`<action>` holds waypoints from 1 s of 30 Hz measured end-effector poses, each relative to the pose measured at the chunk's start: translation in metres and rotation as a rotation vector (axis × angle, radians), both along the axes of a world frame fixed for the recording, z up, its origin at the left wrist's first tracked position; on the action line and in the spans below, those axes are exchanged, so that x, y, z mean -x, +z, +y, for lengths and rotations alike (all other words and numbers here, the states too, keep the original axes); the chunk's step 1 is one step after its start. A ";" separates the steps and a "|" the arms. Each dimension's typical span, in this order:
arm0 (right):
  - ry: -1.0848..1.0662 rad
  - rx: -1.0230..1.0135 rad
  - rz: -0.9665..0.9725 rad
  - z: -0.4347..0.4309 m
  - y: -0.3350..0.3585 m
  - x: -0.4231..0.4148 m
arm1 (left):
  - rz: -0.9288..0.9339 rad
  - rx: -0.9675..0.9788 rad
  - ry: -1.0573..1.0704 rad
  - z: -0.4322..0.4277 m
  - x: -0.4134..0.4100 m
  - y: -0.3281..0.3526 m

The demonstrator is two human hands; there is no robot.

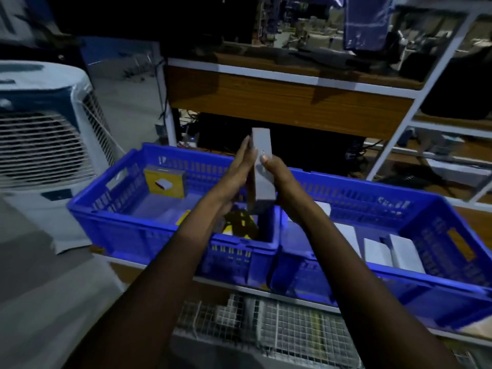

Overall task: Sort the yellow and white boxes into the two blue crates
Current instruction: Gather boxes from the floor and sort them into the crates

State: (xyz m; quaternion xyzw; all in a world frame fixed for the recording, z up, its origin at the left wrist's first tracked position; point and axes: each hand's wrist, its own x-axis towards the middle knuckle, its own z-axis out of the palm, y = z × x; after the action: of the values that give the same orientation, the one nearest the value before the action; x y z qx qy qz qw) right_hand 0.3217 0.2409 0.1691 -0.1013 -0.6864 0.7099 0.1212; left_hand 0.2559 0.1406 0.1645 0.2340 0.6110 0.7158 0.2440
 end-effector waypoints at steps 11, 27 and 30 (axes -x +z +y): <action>0.124 -0.282 -0.265 -0.056 -0.023 0.065 | 0.110 0.519 0.366 -0.089 0.082 -0.024; -0.164 -1.122 -0.227 -0.034 -0.063 0.057 | 0.770 1.151 0.199 -0.068 0.079 -0.044; -0.265 -1.255 -0.206 -0.015 -0.067 0.029 | 0.948 1.043 0.152 -0.022 0.049 -0.041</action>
State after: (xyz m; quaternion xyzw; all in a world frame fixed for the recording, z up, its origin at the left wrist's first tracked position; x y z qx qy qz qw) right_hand 0.2926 0.2262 0.1018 -0.1624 -0.9605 0.1398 0.1774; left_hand 0.2071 0.1184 0.1234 0.3300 0.9291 0.1659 -0.0186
